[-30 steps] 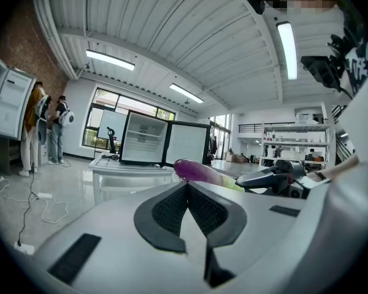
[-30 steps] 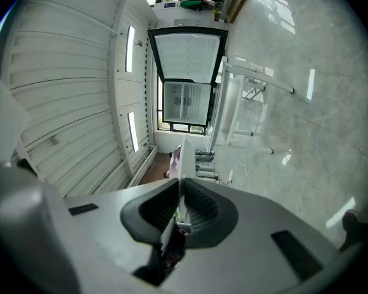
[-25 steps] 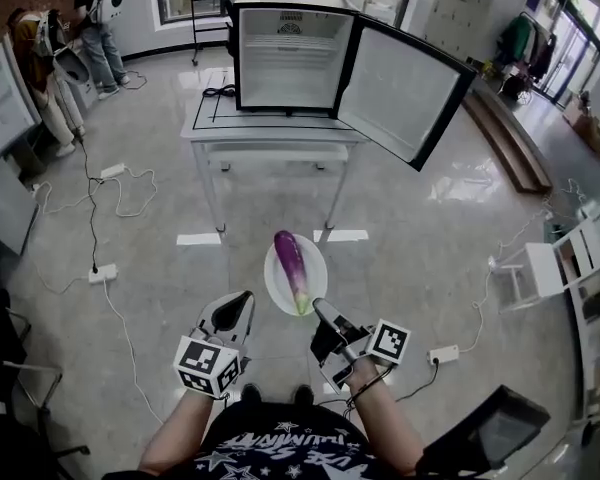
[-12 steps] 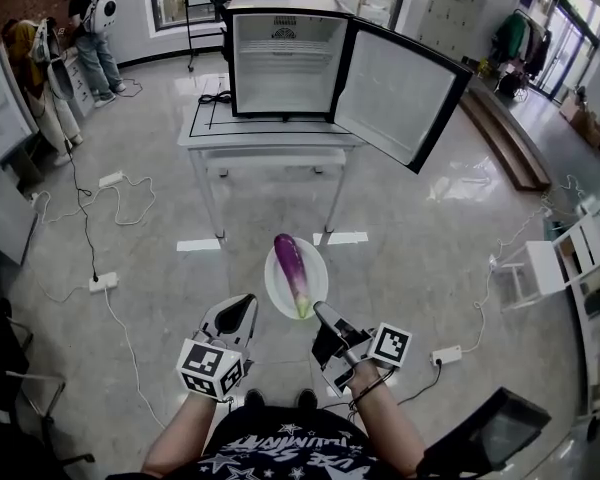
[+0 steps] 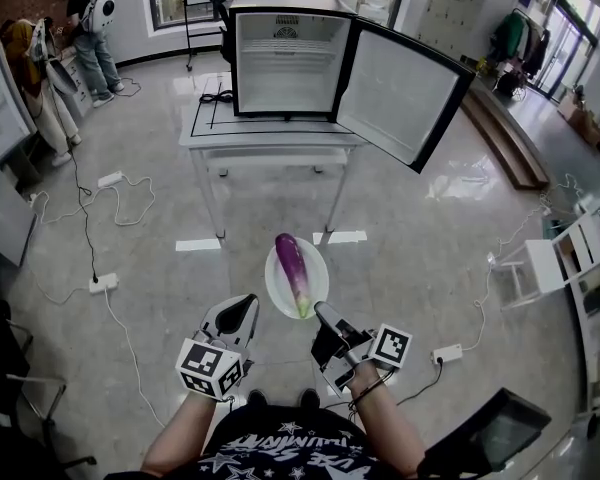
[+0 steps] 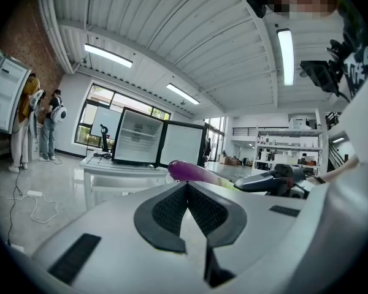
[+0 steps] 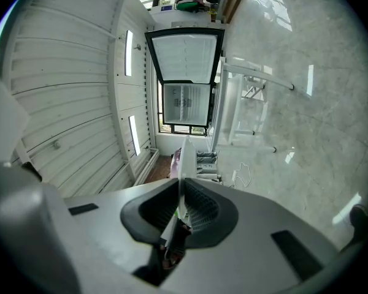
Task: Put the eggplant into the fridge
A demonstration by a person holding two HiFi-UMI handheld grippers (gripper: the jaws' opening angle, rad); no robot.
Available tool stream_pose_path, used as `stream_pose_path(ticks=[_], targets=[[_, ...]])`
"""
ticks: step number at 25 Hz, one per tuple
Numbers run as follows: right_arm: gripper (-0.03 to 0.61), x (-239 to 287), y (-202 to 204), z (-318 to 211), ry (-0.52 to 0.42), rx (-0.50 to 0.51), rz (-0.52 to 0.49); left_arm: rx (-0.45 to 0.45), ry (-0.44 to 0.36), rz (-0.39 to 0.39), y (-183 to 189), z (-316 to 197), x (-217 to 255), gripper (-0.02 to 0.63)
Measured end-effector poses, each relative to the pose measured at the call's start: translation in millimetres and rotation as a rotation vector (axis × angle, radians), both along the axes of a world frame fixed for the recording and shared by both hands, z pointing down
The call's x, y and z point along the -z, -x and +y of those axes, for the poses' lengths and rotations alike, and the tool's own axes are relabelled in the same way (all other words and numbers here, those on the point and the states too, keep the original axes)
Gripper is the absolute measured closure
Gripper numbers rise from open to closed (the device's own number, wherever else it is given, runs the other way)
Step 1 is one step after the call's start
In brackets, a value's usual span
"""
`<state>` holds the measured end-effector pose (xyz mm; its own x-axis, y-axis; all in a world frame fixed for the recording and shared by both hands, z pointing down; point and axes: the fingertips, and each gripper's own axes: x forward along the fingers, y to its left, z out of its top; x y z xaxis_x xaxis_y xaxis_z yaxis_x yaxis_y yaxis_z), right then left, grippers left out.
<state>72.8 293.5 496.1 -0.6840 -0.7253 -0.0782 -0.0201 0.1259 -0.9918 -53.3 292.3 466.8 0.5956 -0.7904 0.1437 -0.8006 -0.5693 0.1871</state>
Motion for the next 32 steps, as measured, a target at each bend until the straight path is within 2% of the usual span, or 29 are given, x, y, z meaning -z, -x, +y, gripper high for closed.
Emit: stream_pose_path(ticks=[11,22,32], targets=[[0.555,-3,14,1,0.014,-0.022,-0.043,0.005,-0.007,-0.011,25,3,1,0.604],[0.555,-12,47,8,0.03,-0.05,-0.041,0.017,0.006,-0.014,74,10,-9,0.604],[0.555,-22,64,-16,0.047,-0.006,-0.049,0.064,0.047,-0.019,92,-2,-27,0.604]])
